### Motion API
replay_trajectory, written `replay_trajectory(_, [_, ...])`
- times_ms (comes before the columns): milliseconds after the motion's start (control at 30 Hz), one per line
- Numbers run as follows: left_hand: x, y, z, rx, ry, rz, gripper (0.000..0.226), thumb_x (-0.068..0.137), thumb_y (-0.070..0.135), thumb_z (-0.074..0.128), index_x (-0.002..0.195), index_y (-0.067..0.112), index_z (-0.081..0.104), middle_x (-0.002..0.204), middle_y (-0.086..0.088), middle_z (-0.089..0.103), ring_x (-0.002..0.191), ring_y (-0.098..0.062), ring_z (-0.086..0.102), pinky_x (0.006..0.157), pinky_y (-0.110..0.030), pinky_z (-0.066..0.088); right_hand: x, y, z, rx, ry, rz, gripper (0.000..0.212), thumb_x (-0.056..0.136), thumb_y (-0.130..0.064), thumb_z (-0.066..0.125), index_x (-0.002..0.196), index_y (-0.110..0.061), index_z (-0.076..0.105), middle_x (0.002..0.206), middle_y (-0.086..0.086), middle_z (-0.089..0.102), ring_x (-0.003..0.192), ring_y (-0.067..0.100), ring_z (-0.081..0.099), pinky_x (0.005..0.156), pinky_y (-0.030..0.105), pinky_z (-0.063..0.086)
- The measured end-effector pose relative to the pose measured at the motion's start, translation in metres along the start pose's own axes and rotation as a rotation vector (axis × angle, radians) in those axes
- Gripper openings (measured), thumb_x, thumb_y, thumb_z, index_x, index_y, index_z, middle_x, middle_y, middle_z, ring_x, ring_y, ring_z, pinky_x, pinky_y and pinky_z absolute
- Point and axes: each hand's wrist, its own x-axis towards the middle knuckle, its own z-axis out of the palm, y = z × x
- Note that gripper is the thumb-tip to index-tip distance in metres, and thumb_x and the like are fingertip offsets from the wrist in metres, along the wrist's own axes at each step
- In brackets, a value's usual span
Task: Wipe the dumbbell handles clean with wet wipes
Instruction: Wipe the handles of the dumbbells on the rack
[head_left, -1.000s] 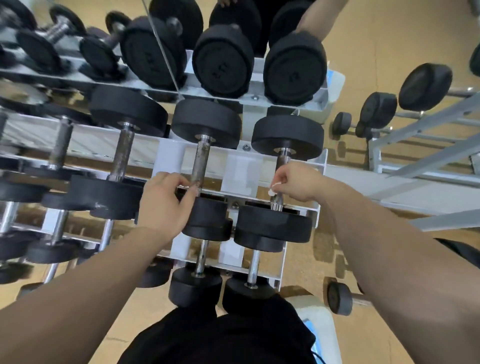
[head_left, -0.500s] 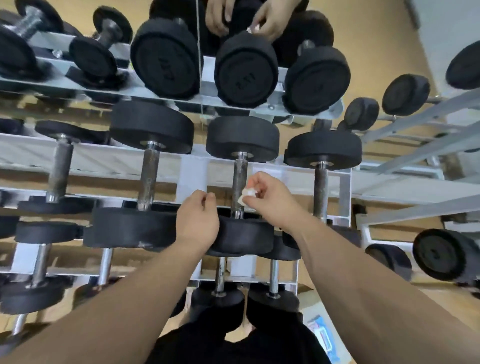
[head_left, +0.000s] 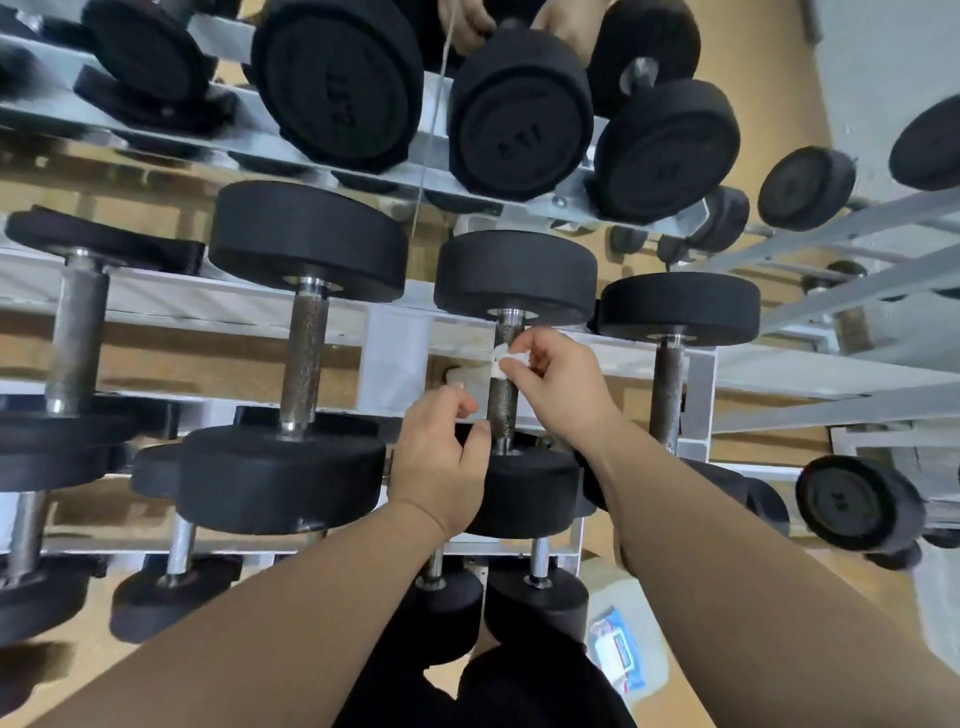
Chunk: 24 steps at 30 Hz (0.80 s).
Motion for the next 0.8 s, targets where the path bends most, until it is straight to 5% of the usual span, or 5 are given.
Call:
replay_trajectory(167, [0.000, -0.004, 0.001, -0.007, 0.009, 0.023, 0.017, 0.090, 0.034, 0.048, 0.099, 0.021, 0.056, 0.101, 0.007, 0.056, 0.100, -0.013, 0.048, 0.084, -0.013, 0.032, -0.019, 0.005, -0.011, -0.176, -0.305, -0.081, 0.006, 0.089, -0.026, 0.073, 0.090, -0.026, 0.067, 0.064, -0.010, 0.053, 0.056, 0.004, 0.047, 0.056, 0.015, 0.034])
replay_trajectory(400, [-0.001, -0.004, 0.000, -0.016, 0.012, 0.045, 0.014, 0.091, 0.031, 0.048, 0.098, 0.022, 0.055, 0.100, 0.010, 0.056, 0.101, -0.012, 0.048, 0.088, -0.007, 0.031, 0.013, -0.006, 0.004, 0.114, 0.077, 0.082, 0.005, 0.090, -0.026, 0.071, 0.090, -0.022, 0.068, 0.067, 0.000, 0.058, 0.057, 0.006, 0.048, 0.060, 0.023, 0.042])
replay_trajectory(633, [-0.002, 0.001, -0.002, -0.050, -0.009, -0.009, 0.020, 0.089, 0.033, 0.048, 0.102, 0.022, 0.057, 0.103, 0.008, 0.056, 0.103, -0.012, 0.049, 0.087, -0.017, 0.034, -0.024, 0.007, -0.005, -0.021, -0.227, 0.046, 0.011, 0.084, -0.024, 0.079, 0.080, -0.026, 0.069, 0.063, -0.006, 0.057, 0.055, 0.003, 0.048, 0.055, 0.016, 0.039])
replay_trajectory(800, [-0.001, 0.000, -0.002, -0.064, 0.028, 0.022, 0.013, 0.088, 0.029, 0.049, 0.090, 0.017, 0.054, 0.092, 0.005, 0.055, 0.094, -0.019, 0.050, 0.083, -0.031, 0.042, 0.016, -0.010, 0.000, 0.110, 0.049, 0.085, 0.009, 0.086, -0.023, 0.075, 0.084, -0.027, 0.067, 0.061, -0.007, 0.049, 0.052, 0.003, 0.043, 0.054, 0.016, 0.037])
